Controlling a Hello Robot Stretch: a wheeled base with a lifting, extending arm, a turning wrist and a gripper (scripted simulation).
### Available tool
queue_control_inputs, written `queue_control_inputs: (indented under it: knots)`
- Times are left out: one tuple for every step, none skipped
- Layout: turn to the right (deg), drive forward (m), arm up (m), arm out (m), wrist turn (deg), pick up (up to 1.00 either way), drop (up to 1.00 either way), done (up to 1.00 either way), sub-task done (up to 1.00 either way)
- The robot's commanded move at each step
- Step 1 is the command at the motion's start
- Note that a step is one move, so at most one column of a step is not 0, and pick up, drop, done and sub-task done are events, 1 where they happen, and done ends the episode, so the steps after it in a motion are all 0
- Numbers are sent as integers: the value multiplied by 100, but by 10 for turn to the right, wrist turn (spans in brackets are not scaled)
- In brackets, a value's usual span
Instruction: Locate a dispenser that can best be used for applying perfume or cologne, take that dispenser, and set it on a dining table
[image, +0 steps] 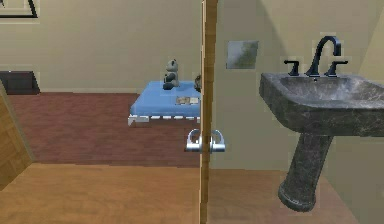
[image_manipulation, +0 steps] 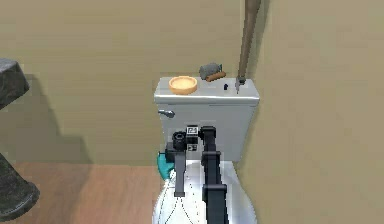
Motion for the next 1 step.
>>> queue_control_inputs:
  knots:
    - [0,0,0,0,450,0,0,0,0]
